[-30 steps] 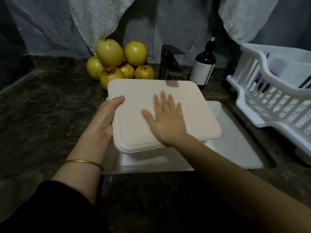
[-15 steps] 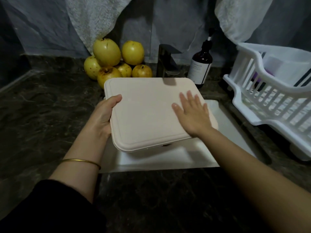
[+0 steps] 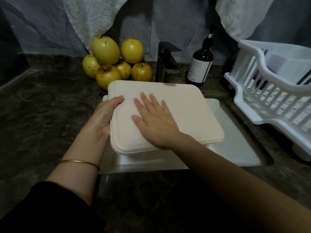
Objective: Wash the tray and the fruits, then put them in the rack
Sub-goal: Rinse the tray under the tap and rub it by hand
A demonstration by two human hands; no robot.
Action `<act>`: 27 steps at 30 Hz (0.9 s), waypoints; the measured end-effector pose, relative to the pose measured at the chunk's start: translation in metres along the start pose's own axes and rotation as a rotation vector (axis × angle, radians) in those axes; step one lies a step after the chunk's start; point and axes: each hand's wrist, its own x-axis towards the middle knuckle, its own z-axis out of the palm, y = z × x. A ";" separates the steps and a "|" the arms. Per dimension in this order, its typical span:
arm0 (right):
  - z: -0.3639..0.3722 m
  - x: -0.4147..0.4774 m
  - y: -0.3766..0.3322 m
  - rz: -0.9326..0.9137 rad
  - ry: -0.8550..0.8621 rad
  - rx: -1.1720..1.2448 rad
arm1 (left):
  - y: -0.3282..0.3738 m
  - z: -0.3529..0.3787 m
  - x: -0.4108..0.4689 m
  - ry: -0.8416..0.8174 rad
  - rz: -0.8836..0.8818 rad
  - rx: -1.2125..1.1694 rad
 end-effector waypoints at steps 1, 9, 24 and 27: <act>-0.002 0.003 -0.003 -0.098 0.002 -0.018 | 0.000 0.000 -0.001 -0.019 -0.001 0.005; -0.017 0.038 0.065 0.190 0.009 0.036 | 0.000 0.003 -0.001 -0.035 0.003 -0.018; -0.017 0.055 0.025 -0.163 0.068 -0.001 | 0.000 0.002 -0.005 -0.095 0.004 -0.038; -0.020 0.060 0.057 -0.002 0.090 0.015 | 0.001 0.002 -0.005 -0.059 0.000 -0.032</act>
